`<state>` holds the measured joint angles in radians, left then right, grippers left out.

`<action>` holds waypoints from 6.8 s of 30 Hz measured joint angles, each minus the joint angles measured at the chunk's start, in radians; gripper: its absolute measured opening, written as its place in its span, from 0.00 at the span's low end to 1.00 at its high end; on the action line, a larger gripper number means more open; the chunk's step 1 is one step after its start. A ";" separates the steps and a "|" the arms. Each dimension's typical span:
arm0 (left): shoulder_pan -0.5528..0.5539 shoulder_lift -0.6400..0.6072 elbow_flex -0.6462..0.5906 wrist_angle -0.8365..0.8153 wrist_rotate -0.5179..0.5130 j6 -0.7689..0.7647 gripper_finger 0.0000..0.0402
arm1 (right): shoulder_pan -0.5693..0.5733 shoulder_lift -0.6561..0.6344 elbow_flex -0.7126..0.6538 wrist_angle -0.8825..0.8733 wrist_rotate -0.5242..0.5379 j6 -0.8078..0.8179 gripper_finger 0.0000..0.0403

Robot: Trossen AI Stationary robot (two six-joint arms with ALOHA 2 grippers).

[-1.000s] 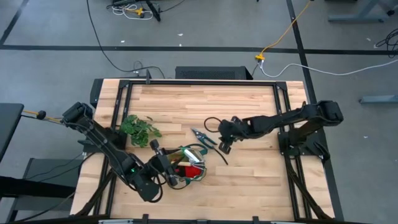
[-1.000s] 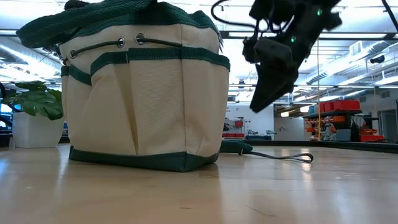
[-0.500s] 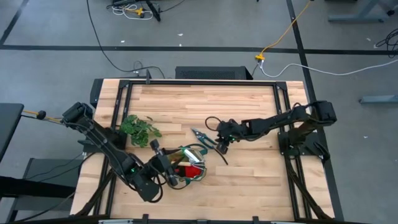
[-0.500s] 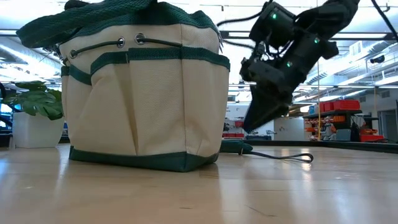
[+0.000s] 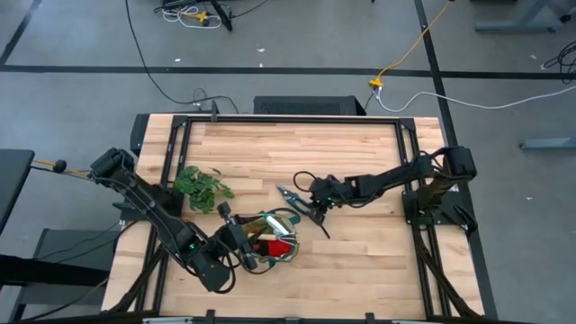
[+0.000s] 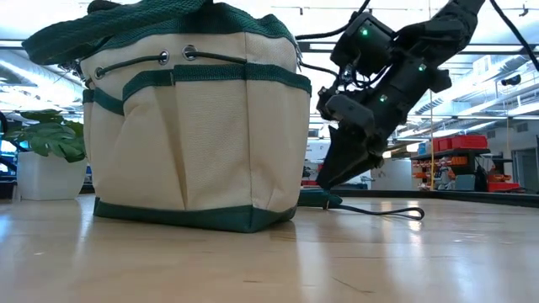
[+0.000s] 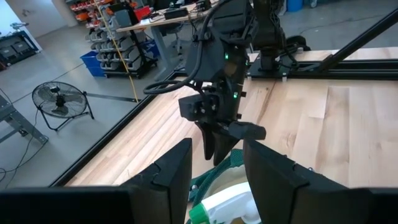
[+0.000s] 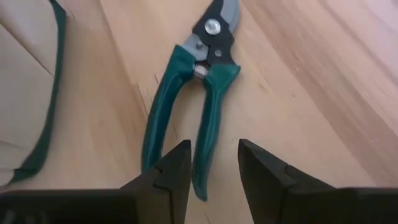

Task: Pick & Place Garden tools in Gardening bag
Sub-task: Put the green pruning shears into the gardening bag

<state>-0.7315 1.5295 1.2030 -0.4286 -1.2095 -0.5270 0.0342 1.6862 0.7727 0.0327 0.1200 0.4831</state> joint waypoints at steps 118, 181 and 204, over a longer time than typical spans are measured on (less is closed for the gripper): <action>-0.059 -0.052 0.000 0.013 -0.025 0.105 0.38 | 0.321 0.188 1.033 -1.075 0.017 -0.082 0.05; -0.059 -0.052 0.000 0.013 0.003 0.122 0.38 | 0.311 0.223 1.025 -1.005 -0.077 -0.144 0.14; -0.075 -0.052 0.000 0.011 0.003 0.122 0.38 | 0.258 0.256 1.064 -0.795 -0.054 -0.264 0.14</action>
<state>-0.8066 1.4773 1.2034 -0.4171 -1.2067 -0.4049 0.2924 1.9422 1.8366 -0.7626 0.0658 0.2192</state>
